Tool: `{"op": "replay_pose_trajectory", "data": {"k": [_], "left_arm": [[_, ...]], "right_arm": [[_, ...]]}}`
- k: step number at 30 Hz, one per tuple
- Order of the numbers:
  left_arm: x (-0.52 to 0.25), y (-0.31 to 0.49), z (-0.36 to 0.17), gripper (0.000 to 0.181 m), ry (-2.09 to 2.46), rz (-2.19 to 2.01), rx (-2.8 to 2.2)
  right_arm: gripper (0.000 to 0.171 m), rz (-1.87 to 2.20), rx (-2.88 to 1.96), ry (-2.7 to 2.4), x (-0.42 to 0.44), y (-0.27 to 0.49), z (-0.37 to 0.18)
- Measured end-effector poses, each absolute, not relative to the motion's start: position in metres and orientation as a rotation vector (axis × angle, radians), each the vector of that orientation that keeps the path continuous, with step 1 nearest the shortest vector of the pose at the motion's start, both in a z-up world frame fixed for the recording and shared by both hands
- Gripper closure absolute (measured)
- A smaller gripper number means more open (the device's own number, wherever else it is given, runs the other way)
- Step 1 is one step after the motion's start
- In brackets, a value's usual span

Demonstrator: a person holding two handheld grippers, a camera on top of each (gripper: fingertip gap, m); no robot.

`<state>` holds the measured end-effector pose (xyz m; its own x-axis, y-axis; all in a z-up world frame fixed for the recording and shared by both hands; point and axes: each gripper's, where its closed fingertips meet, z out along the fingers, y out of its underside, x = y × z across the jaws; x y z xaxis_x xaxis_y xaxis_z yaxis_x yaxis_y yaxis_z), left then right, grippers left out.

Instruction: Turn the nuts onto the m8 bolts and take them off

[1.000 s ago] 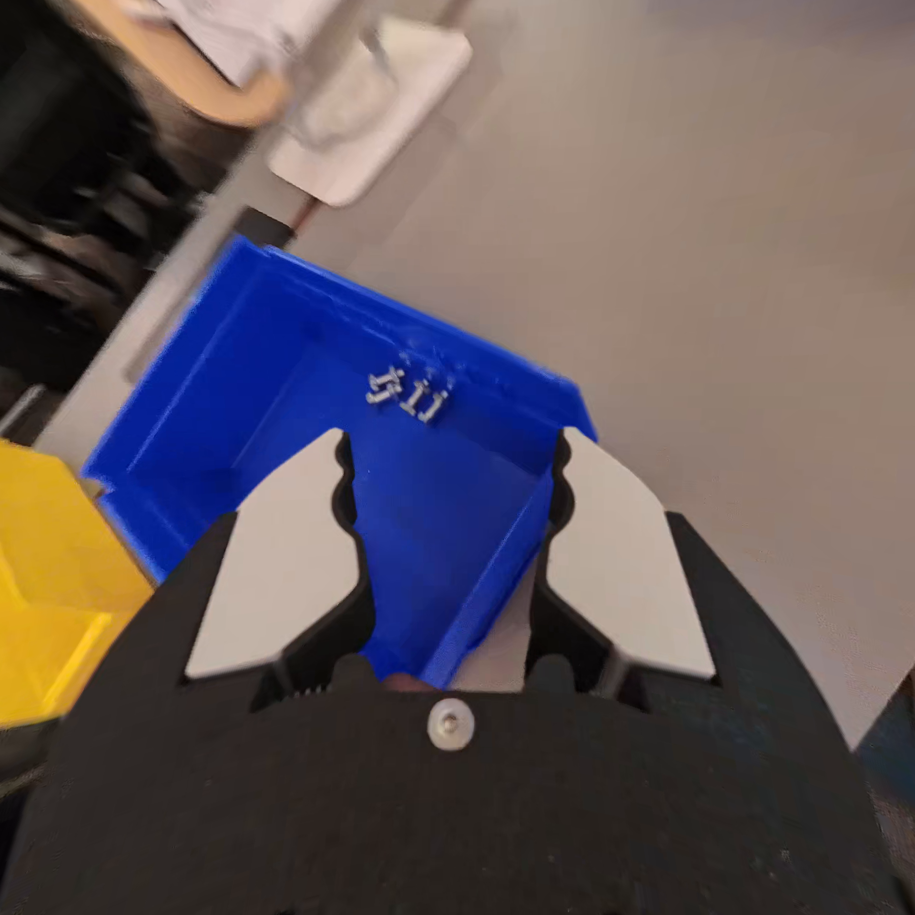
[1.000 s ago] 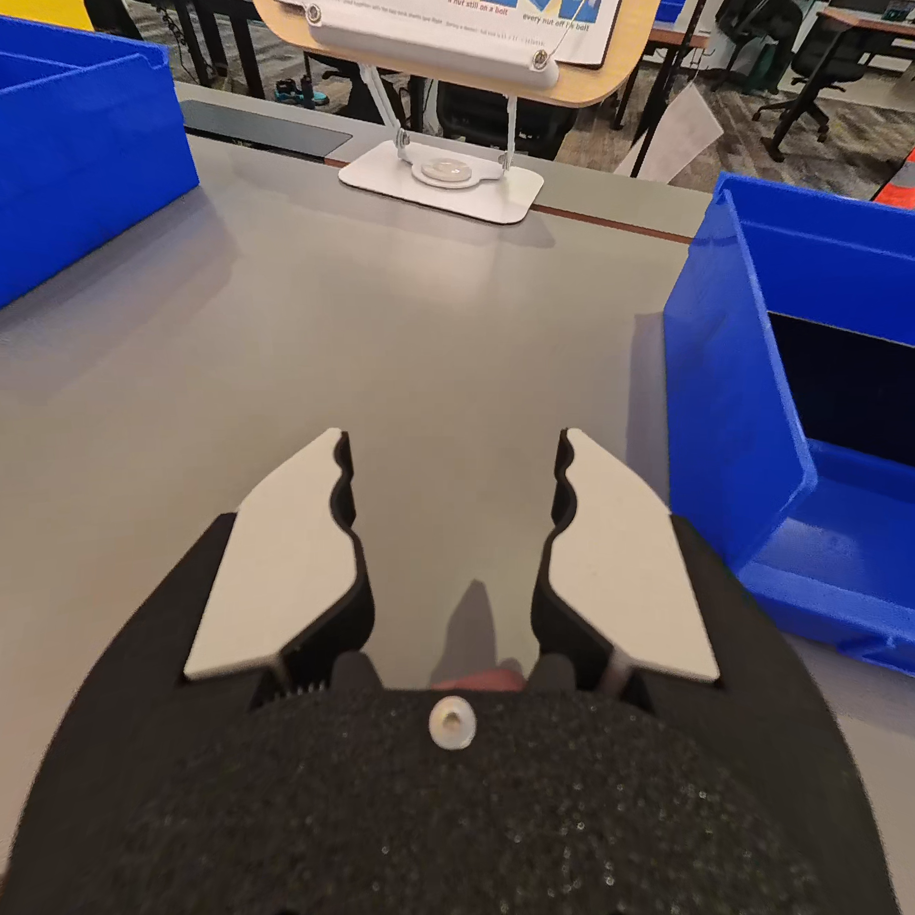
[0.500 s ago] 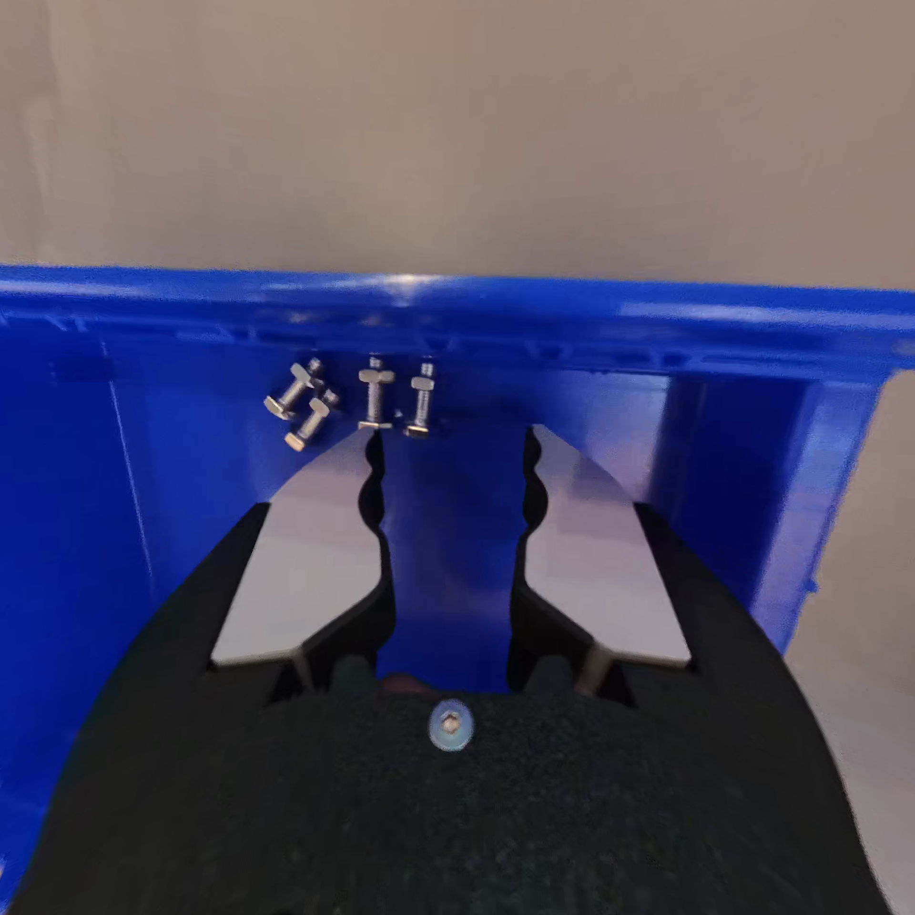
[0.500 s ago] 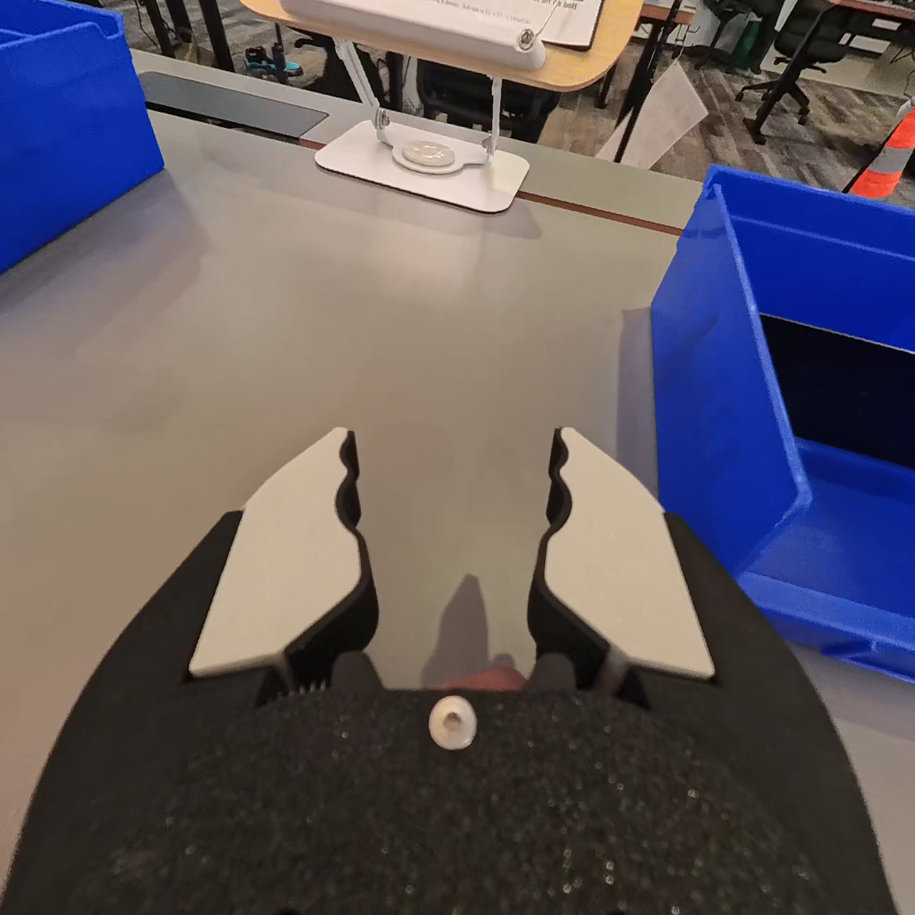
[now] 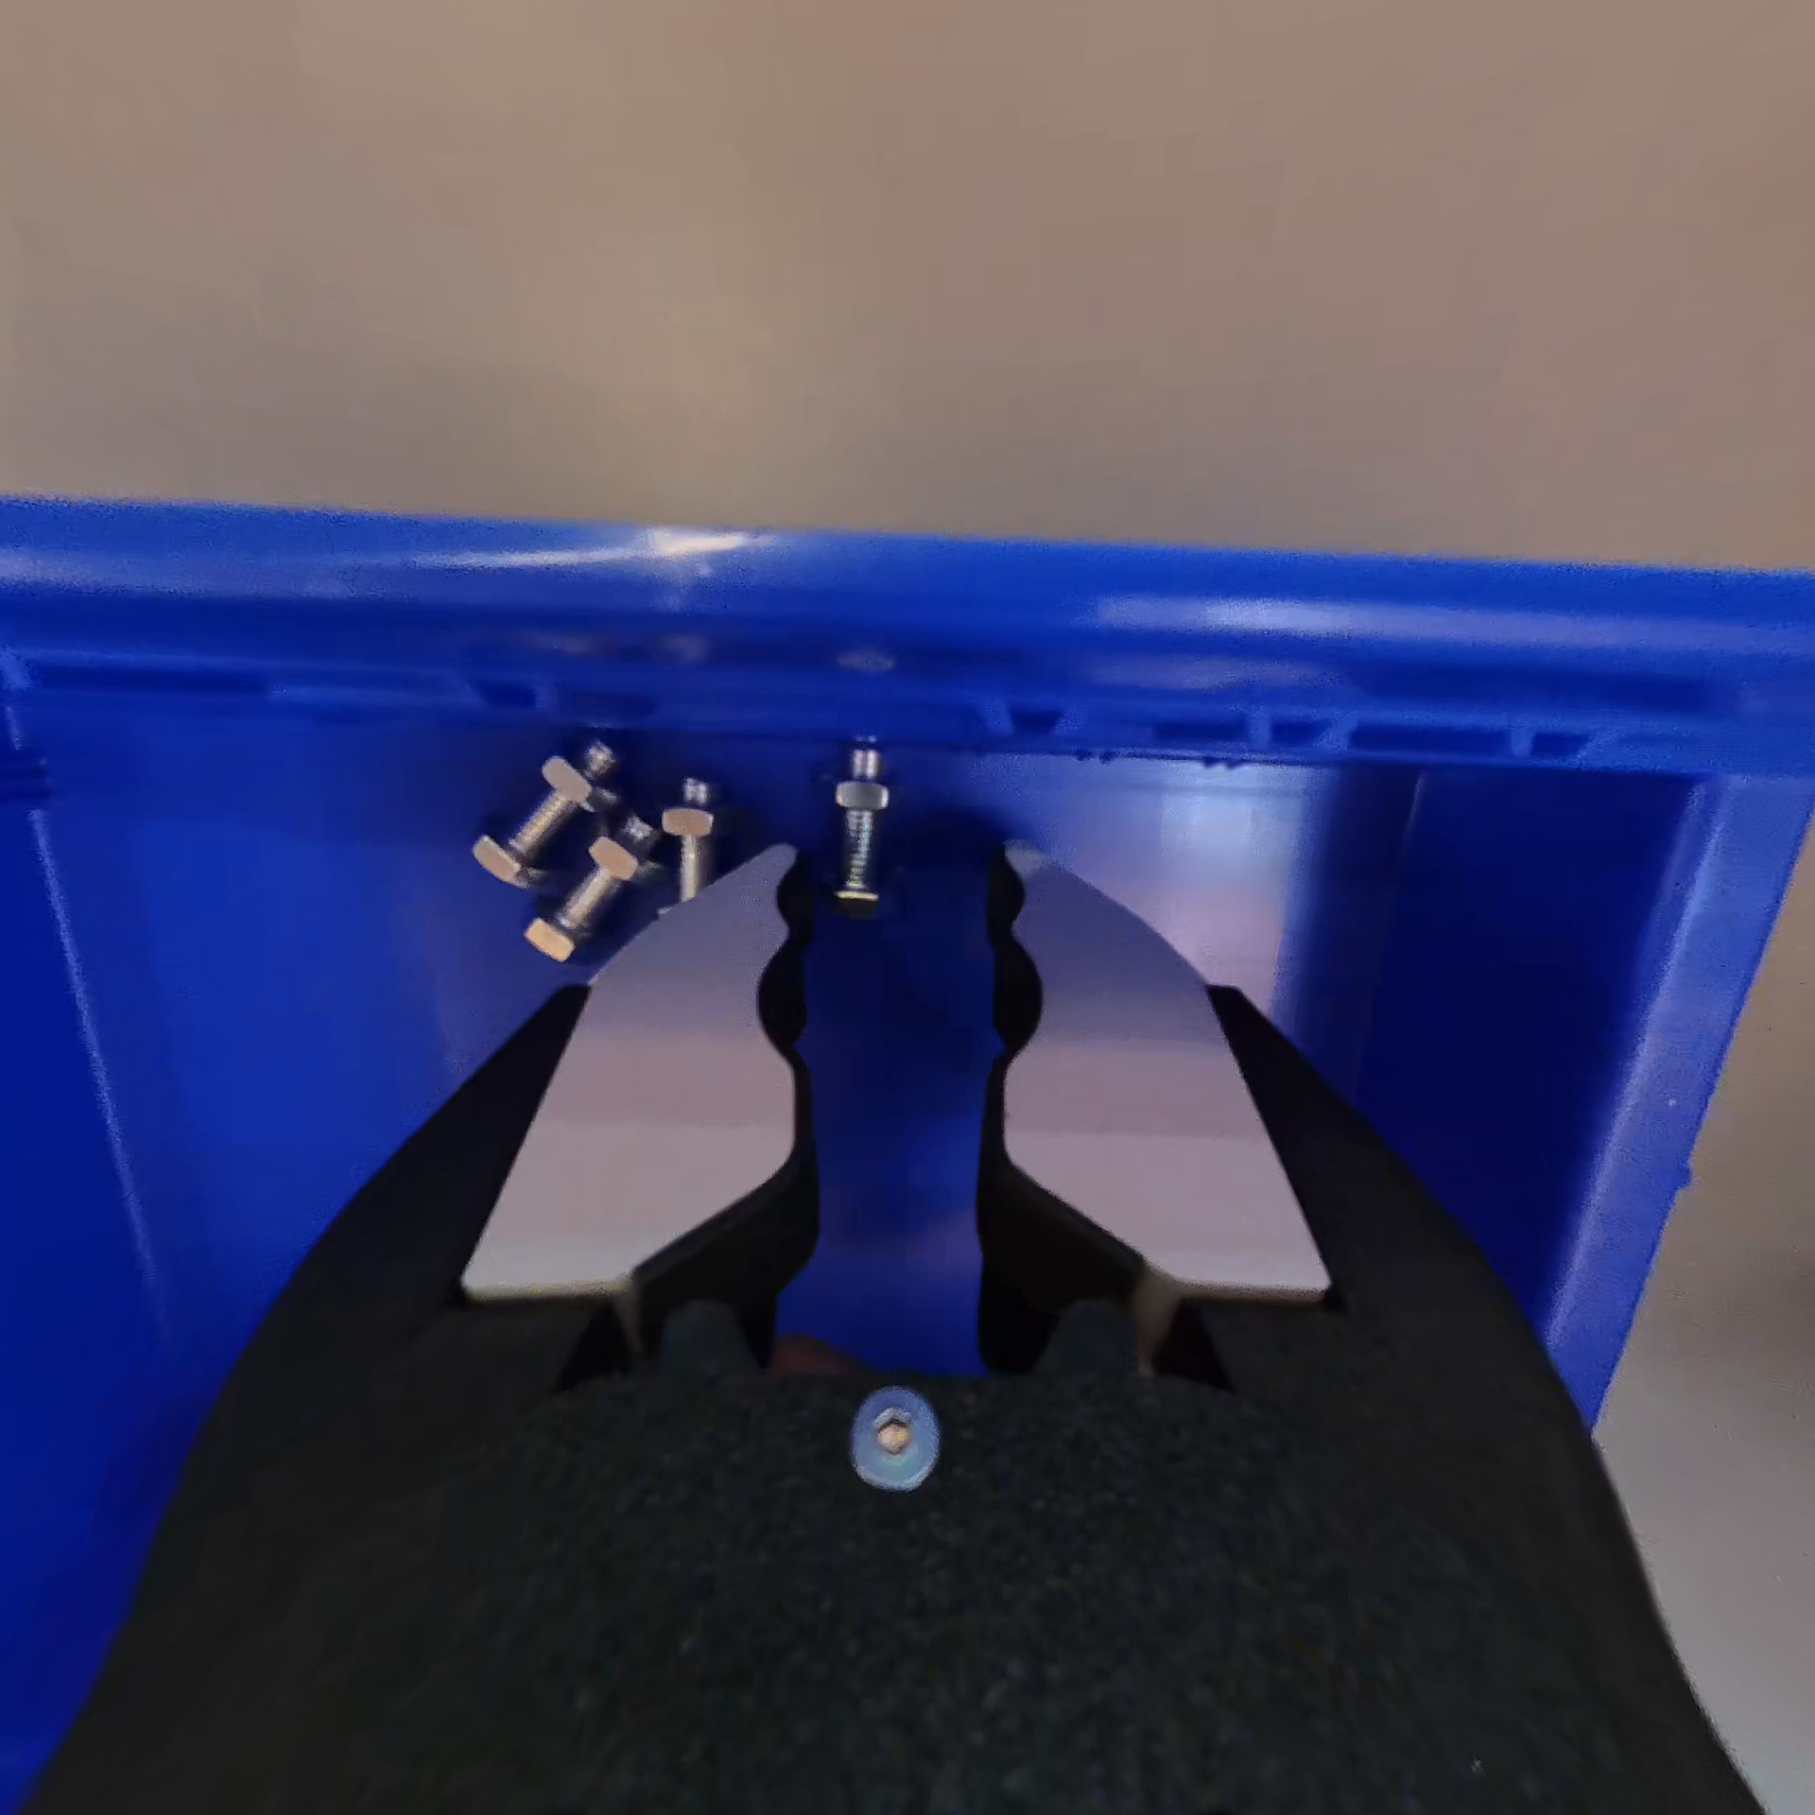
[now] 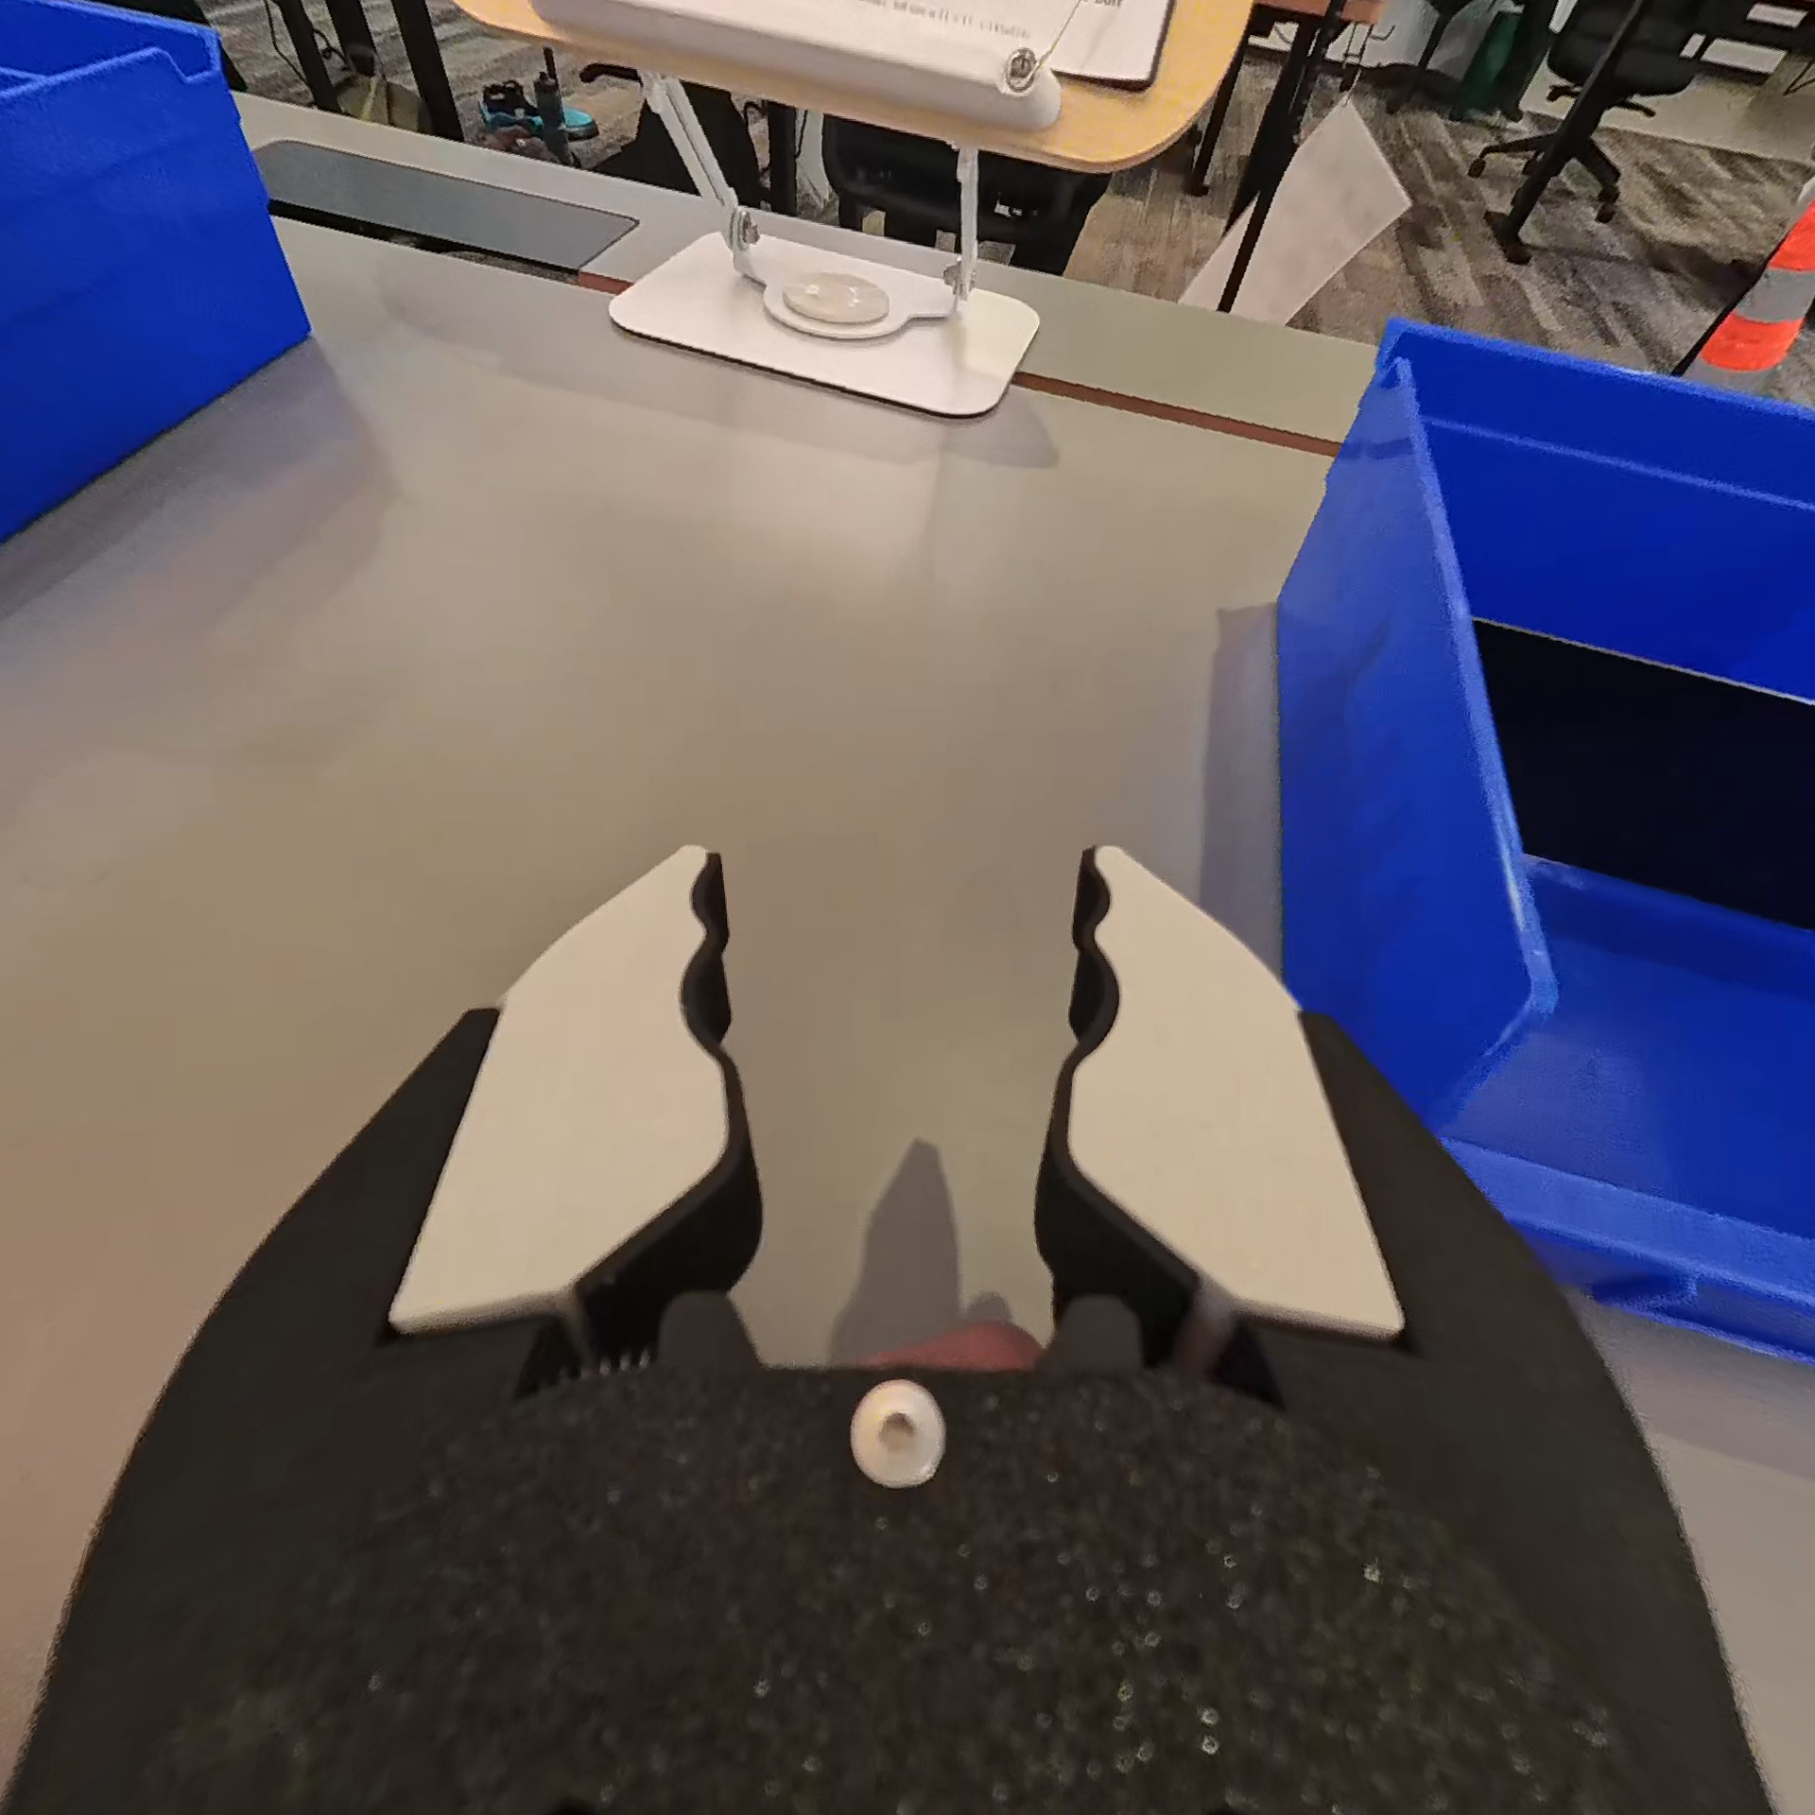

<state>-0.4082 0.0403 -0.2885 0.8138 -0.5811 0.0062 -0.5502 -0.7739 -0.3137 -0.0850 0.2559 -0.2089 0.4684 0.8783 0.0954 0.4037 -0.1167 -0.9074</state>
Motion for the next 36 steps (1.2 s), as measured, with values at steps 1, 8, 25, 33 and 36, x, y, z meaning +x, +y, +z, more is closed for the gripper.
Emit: {"op": "replay_pose_trajectory", "data": {"k": [1, 8, 25, 33, 36], "left_arm": [[-0.410, 0.042, -0.289, 0.151, 0.851, -0.145, -2.698], [-0.415, 0.046, -0.289, 0.169, 0.815, -0.156, -2.682], [-0.409, 0.050, -0.192, 0.174, 0.306, 0.086, -2.265], [-0.321, 0.052, -0.092, 0.174, 0.099, 0.153, -1.747], [-0.277, 0.061, -0.106, 0.174, 0.052, 0.195, -1.690]], "right_arm": [[0.103, 0.595, -1.717, -1.109, -0.086, 0.255, -0.209], [0.106, 0.592, -1.713, -1.115, -0.086, 0.254, -0.208], [0.114, 0.632, -1.628, -1.156, -0.088, 0.251, -0.189], [0.115, 0.826, -1.538, -1.255, -0.111, 0.235, -0.167], [0.114, 0.933, -1.548, -1.272, -0.115, 0.223, -0.163]]}}
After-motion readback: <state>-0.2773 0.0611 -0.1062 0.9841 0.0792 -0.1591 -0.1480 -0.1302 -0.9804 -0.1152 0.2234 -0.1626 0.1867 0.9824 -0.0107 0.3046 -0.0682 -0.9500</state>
